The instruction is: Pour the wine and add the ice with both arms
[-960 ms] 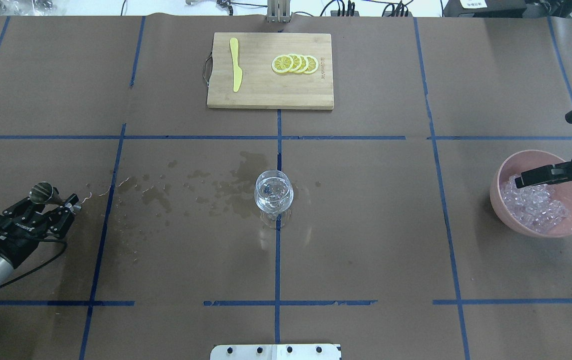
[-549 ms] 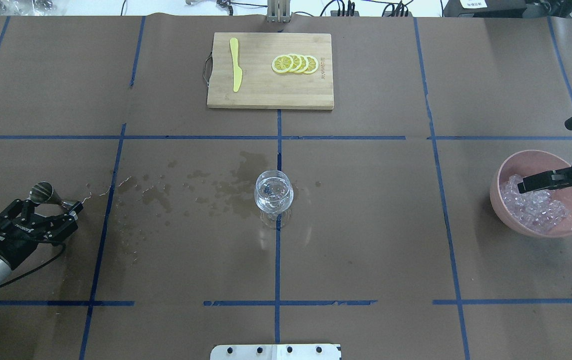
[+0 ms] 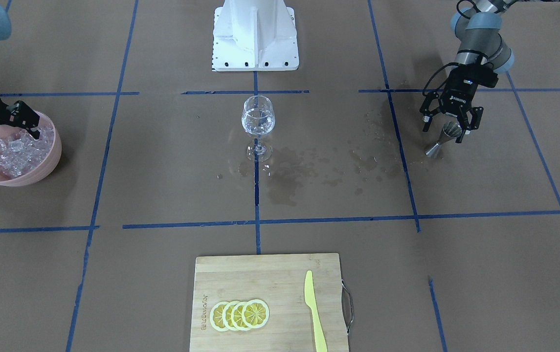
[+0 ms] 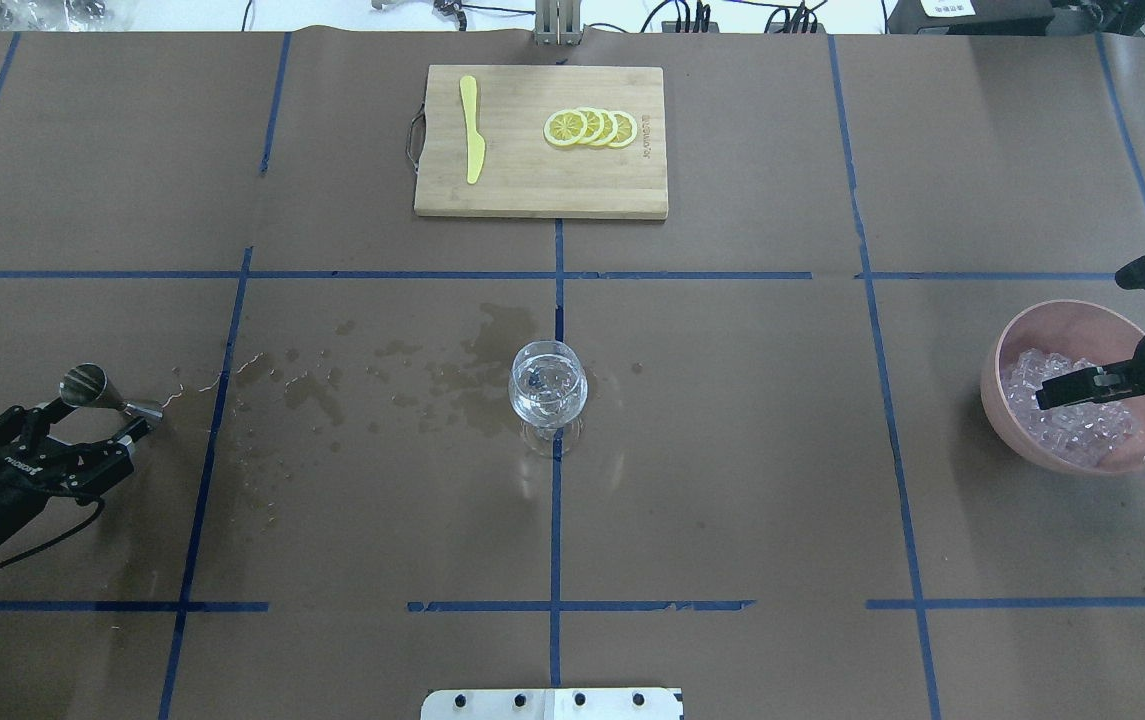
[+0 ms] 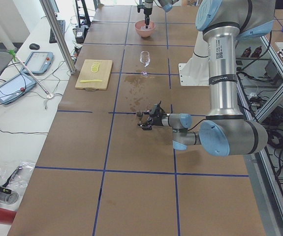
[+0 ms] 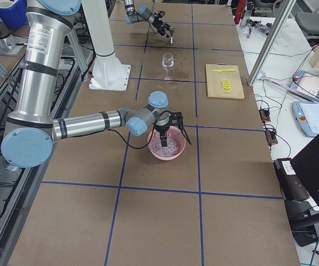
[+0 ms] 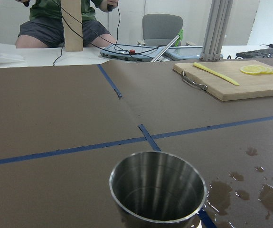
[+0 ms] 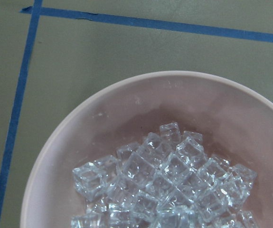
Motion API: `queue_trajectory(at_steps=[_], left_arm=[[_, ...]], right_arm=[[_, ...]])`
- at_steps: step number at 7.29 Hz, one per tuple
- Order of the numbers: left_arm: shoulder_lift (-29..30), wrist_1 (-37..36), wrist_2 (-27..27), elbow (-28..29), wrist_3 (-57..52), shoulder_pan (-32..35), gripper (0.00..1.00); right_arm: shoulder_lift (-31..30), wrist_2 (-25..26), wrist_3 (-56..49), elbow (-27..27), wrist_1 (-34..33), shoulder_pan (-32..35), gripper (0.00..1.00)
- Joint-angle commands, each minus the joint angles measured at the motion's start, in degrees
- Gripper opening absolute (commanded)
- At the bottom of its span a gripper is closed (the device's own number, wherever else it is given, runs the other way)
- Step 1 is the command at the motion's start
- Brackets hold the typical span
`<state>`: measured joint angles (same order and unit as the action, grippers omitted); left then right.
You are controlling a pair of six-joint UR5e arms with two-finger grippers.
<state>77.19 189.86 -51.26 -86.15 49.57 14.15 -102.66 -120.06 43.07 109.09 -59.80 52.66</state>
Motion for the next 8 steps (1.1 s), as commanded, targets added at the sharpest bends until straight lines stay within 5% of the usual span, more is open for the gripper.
queue_trajectory(at_steps=[1, 4, 7, 8], left_arm=[[-5.0, -2.1, -7.0, -3.5, 0.0, 0.0, 1.00], [-8.3, -5.1, -12.7, -6.0, 0.1, 0.0, 1.00], [-8.7, -5.2, -13.0, -6.0, 0.2, 0.1, 1.00], [-9.2, -5.2, -13.0, -6.0, 0.2, 0.1, 1.00]], right_arm=[[0.0, 0.3, 0.0, -0.2, -0.1, -0.2, 1.00], [0.0, 0.9, 0.0, -0.8, 0.0, -0.7, 0.93], [0.0, 0.9, -0.1, -1.0, 0.0, -0.7, 0.42], [0.0, 1.0, -0.1, -1.2, 0.1, -0.7, 0.32]])
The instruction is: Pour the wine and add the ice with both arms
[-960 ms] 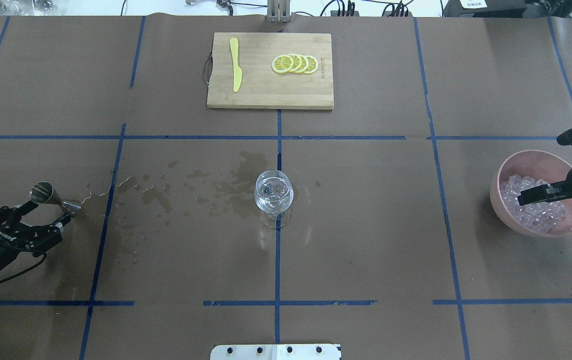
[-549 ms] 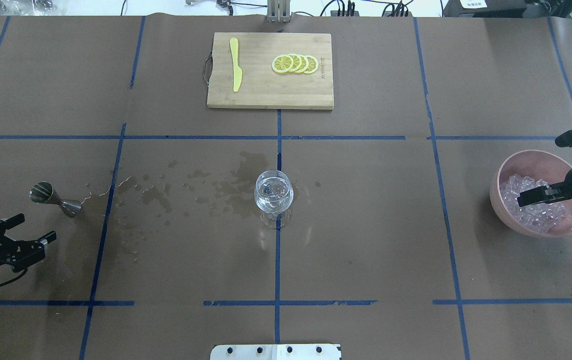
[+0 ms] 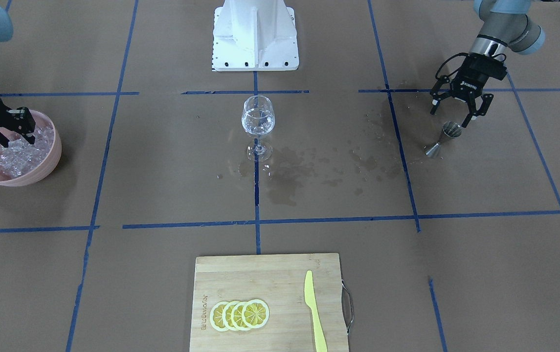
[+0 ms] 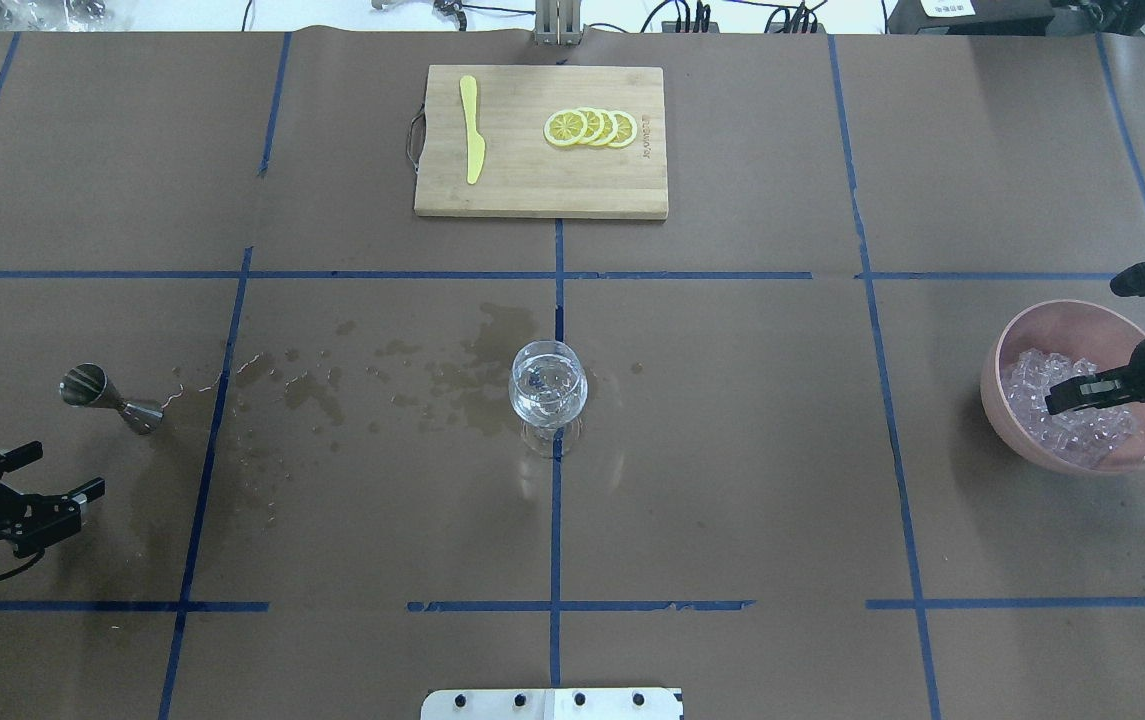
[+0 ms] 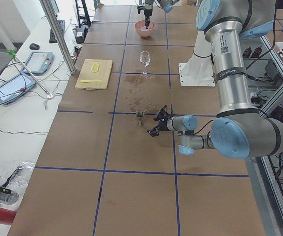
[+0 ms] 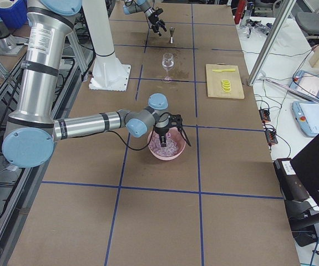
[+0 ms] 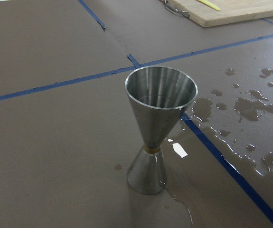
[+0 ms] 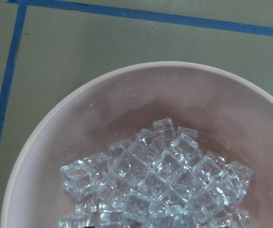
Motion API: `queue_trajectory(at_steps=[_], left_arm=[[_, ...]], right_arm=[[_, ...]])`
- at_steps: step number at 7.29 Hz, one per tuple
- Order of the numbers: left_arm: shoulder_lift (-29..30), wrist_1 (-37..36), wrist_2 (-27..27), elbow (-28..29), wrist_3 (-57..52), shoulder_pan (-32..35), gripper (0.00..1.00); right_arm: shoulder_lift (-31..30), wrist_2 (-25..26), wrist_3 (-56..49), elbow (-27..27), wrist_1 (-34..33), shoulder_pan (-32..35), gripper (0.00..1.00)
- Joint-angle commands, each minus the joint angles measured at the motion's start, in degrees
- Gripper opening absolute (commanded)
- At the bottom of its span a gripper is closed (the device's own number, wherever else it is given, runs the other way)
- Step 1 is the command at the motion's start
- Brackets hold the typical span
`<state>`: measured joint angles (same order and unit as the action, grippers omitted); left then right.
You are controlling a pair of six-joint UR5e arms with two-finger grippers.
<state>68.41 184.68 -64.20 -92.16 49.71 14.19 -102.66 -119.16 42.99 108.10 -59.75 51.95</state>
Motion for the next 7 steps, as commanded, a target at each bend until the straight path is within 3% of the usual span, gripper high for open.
queue_trajectory(at_steps=[1, 2, 7], left_arm=[[-0.8, 0.0, -0.2, -0.2, -0.1, 0.0, 1.00], [-1.2, 0.0, -1.3, -0.4, -0.1, 0.0, 1.00], [-10.6, 0.2, -4.0, -2.2, -1.0, 0.6, 1.00]], right_arm=[[0.0, 0.2, 0.0, -0.3, 0.1, 0.0, 0.06], [-0.1, 0.2, -0.1, -0.2, 0.2, 0.2, 0.00], [-2.5, 0.1, -0.3, 4.9, 0.2, 1.3, 0.00]])
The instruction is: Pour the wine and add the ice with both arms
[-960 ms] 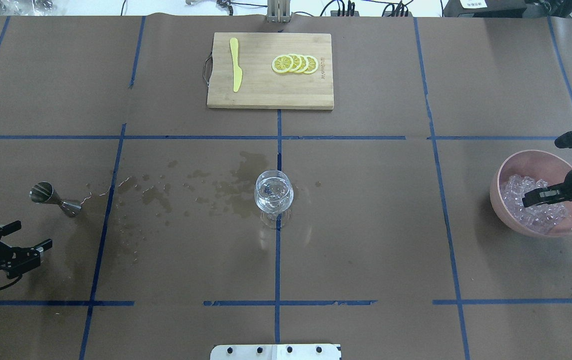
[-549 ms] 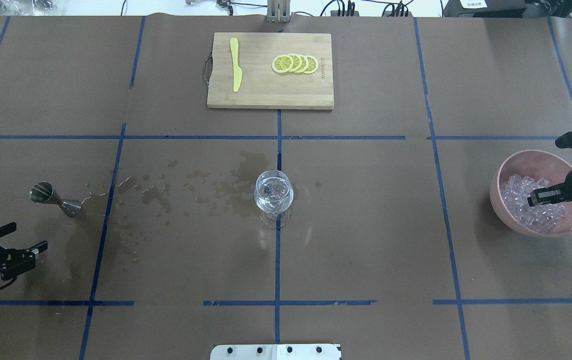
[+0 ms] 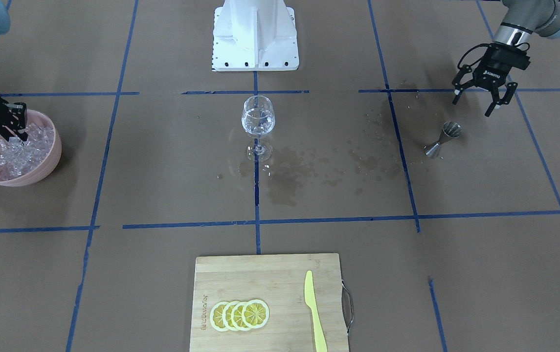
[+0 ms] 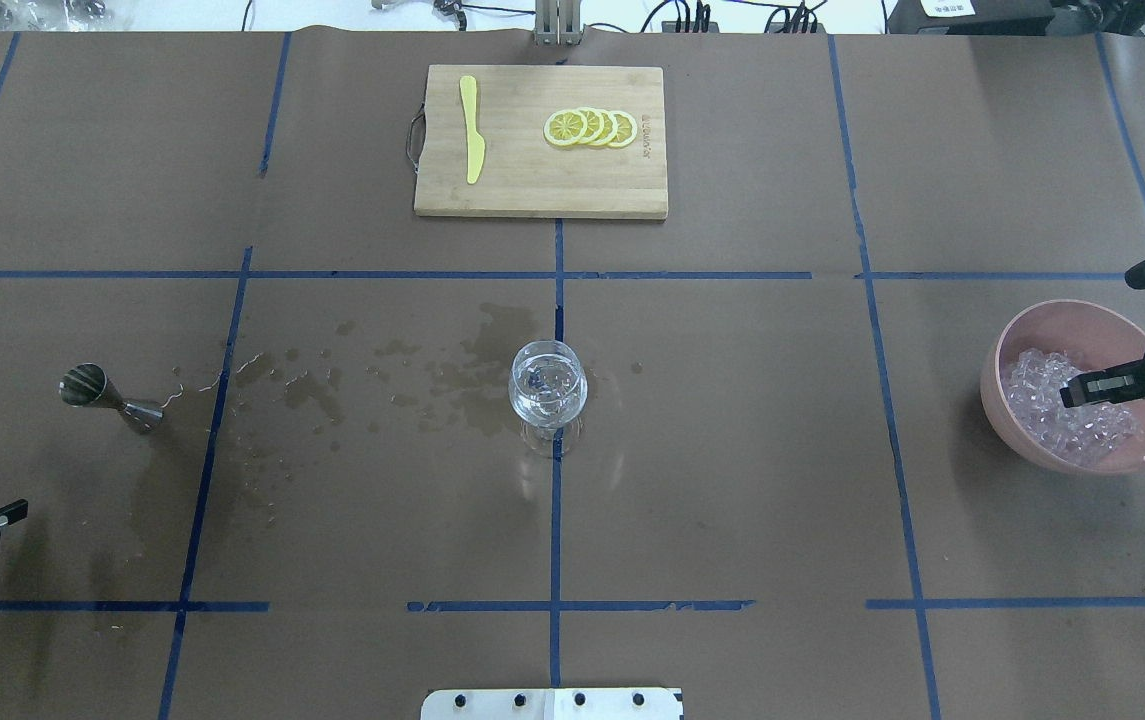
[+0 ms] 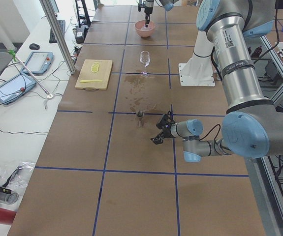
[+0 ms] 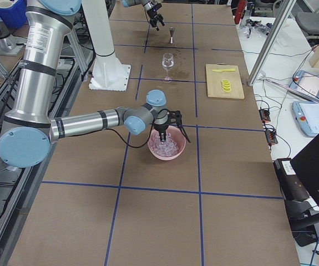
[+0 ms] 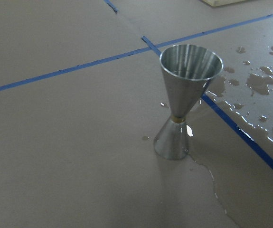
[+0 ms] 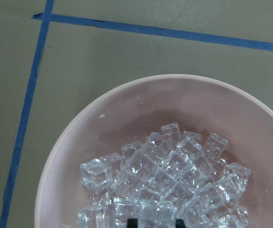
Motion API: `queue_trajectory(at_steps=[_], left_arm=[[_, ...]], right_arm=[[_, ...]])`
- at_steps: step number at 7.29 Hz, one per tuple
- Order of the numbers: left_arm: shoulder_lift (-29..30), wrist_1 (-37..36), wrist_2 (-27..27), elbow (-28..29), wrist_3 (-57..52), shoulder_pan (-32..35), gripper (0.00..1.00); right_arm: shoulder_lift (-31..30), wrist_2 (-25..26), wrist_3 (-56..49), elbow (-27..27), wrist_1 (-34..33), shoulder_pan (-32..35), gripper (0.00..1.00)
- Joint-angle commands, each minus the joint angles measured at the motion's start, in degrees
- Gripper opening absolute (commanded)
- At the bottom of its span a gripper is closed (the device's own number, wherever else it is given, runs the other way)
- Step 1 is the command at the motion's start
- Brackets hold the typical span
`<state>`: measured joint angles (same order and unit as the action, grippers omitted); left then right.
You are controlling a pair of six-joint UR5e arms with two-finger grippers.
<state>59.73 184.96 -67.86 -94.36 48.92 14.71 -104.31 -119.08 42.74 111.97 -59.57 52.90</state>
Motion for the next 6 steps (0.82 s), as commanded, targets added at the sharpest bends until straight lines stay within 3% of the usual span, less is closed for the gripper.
queue_trajectory(at_steps=[1, 3, 4, 5, 6], left_arm=[[-2.7, 0.0, -0.4, 0.0, -1.4, 0.1, 1.00], [-5.5, 0.6, -0.4, 0.0, -9.8, 0.6, 1.00], [-5.5, 0.7, -3.4, 0.0, -13.7, 2.0, 1.00], [-4.8, 0.7, -12.6, 0.4, -15.1, 6.9, 1.00], [-3.1, -0.3, -22.5, 0.7, -15.9, 15.9, 1.00]], right_arm=[[-1.0, -0.1, 0.0, 1.9, 0.0, 1.0, 0.00], [-0.9, -1.0, 0.2, 5.7, -0.7, 2.8, 0.00], [0.0, -1.1, 0.3, 6.9, -0.8, 3.1, 0.00], [3.4, -1.4, 1.8, 7.2, -1.9, 3.1, 0.00], [8.4, -1.6, 5.9, 7.7, -5.3, 3.3, 0.00]])
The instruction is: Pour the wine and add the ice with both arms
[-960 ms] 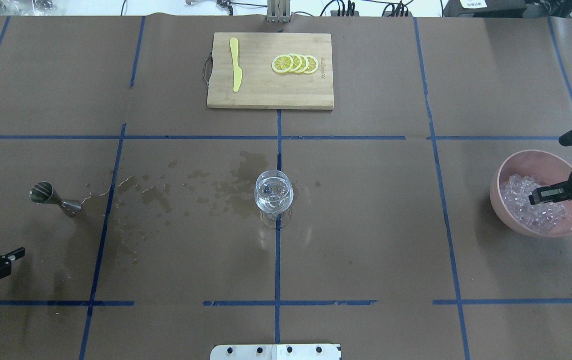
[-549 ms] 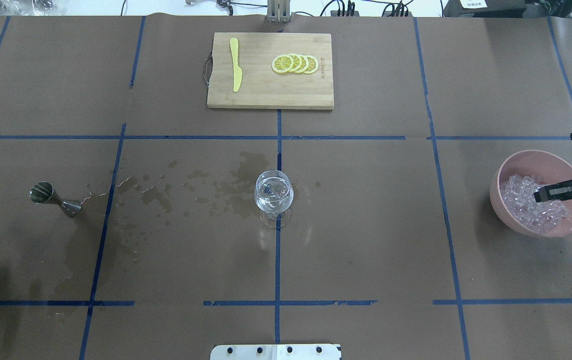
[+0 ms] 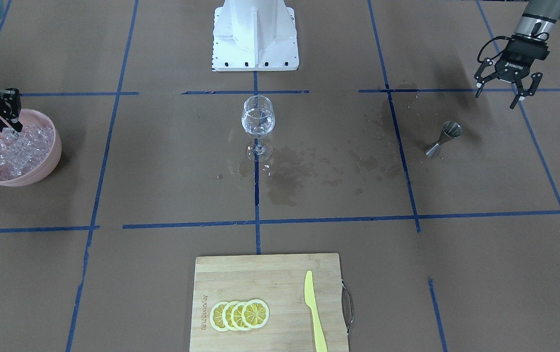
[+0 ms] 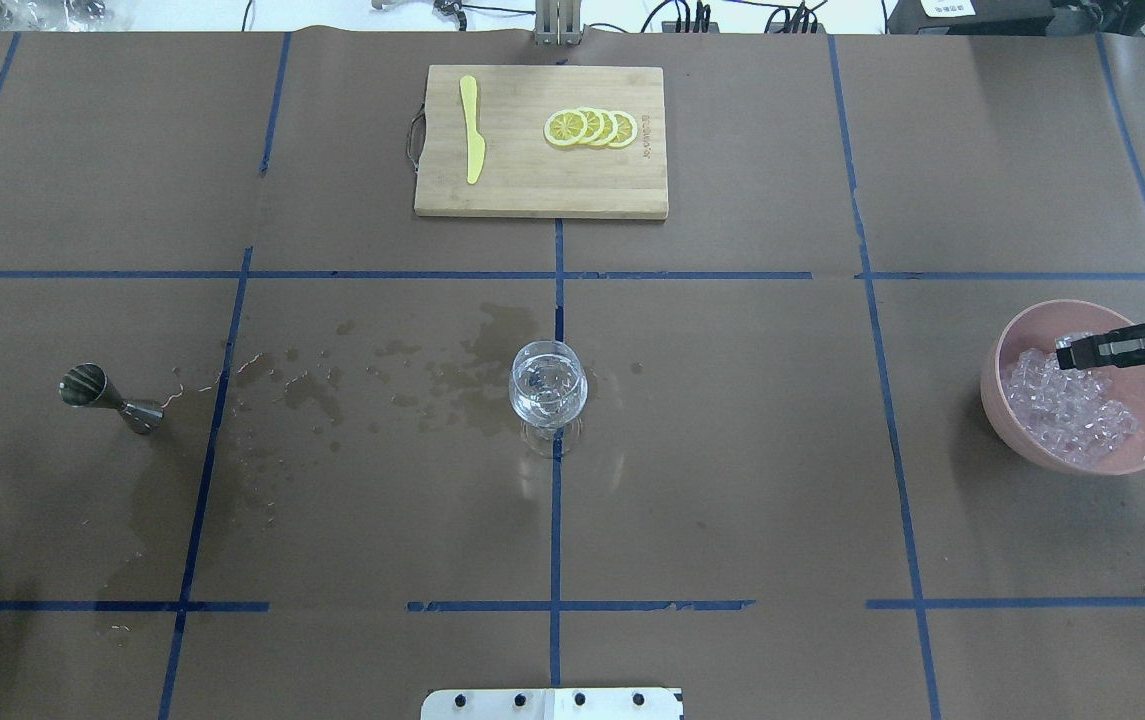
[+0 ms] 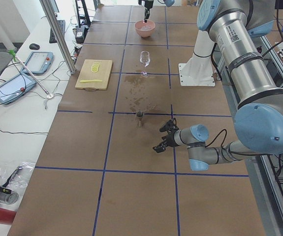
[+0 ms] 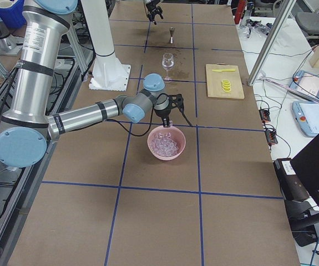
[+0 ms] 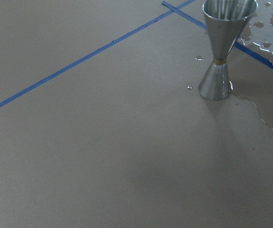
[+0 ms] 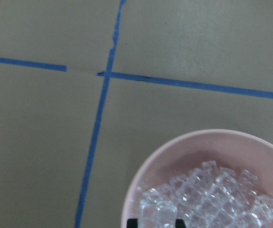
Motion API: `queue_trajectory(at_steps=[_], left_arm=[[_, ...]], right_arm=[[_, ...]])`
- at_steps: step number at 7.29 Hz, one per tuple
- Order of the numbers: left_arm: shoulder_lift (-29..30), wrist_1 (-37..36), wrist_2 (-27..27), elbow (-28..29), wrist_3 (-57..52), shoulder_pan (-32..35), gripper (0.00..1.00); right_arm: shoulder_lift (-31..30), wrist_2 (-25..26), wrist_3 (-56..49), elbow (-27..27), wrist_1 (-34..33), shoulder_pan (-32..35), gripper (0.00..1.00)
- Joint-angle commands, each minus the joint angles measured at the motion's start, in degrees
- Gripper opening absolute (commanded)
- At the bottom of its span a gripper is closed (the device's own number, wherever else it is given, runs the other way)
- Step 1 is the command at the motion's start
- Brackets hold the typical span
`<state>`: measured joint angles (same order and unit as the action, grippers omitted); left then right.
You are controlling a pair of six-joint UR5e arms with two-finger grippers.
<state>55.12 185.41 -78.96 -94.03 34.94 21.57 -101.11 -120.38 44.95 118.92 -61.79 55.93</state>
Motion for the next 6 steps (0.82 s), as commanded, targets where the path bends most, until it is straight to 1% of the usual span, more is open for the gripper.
queue_trajectory(at_steps=[1, 2, 3, 4, 5, 6], left_arm=[[3.3, -1.0, -21.0, 1.8, -5.3, 19.0, 1.00], [6.2, -3.4, -27.1, 3.2, -9.1, 27.1, 1.00], [8.4, -8.1, -32.3, 3.2, -9.4, 33.2, 1.00], [12.6, -15.4, -38.2, 3.2, -9.4, 39.1, 1.00], [16.6, -22.5, -43.6, 3.1, -9.4, 43.9, 1.00], [19.6, -28.6, -46.6, 2.8, -9.4, 45.9, 1.00]], right_arm=[[10.4, -0.4, 9.1, 1.7, -7.0, 0.1, 0.00], [14.4, -0.3, 12.9, 3.1, -10.9, -1.7, 0.00], [18.9, 0.3, 17.2, 3.7, -13.8, -3.8, 0.00], [23.2, 0.8, 21.6, 4.2, -16.5, -6.2, 0.00], [27.5, 2.4, 24.4, 4.8, -20.5, -8.9, 0.00], [32.0, 6.2, 26.6, 5.2, -25.0, -12.7, 0.00]])
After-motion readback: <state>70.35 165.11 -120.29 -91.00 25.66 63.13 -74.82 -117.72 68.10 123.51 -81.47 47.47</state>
